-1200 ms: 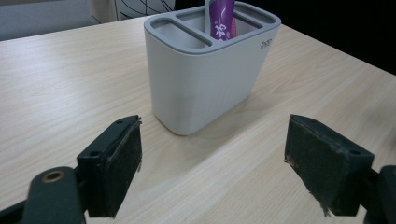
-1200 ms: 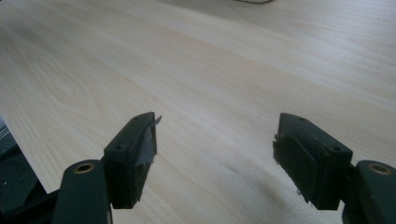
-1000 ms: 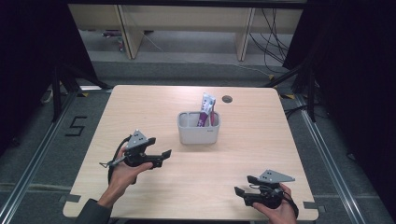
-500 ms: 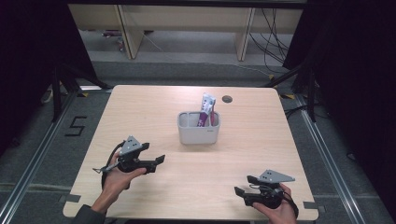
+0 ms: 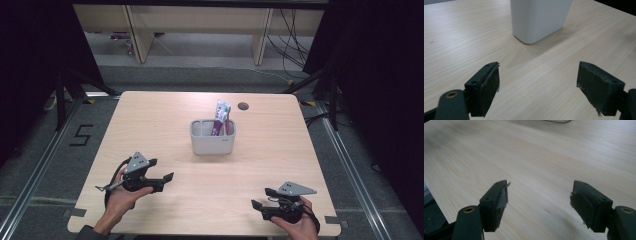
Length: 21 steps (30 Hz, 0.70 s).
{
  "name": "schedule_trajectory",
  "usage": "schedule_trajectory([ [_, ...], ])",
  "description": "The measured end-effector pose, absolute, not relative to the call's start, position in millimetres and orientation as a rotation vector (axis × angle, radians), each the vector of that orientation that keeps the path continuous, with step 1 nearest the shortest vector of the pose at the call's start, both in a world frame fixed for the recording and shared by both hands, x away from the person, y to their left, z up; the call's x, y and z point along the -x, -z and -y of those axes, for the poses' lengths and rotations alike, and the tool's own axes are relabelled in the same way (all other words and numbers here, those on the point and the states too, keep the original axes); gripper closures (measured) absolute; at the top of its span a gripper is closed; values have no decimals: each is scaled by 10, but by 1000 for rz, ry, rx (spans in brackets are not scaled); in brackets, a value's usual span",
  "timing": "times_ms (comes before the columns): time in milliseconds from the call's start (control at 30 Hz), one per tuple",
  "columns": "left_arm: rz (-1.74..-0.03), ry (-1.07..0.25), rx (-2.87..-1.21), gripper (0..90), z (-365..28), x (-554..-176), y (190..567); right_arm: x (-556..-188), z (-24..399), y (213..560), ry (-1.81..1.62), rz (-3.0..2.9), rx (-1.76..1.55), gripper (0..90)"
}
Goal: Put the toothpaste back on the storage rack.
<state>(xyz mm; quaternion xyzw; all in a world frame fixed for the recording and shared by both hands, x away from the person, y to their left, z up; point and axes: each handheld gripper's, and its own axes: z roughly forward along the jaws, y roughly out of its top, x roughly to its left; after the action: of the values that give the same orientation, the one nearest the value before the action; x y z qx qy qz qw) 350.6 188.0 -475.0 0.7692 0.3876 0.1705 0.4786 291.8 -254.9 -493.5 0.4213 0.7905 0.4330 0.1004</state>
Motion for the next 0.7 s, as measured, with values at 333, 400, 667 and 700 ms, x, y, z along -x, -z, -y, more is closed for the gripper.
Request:
schedule_trajectory([
  [333,-931,-413,-1936,180,-1910,-3351,4891,-2926,2555,4934,-1279,-2337,-1194,304],
  [400,-937,-416,-1939,180,-1921,-3320,4904,-2919,2546,4934,-1285,-2339,-1213,305],
  [667,-939,-421,-1943,180,-1976,-3195,4931,-2934,2547,4940,-1275,-2335,-1207,305],
  [700,-935,-421,-1945,180,-1982,-3178,4940,-2934,2545,4941,-1277,-2338,-1205,304],
])
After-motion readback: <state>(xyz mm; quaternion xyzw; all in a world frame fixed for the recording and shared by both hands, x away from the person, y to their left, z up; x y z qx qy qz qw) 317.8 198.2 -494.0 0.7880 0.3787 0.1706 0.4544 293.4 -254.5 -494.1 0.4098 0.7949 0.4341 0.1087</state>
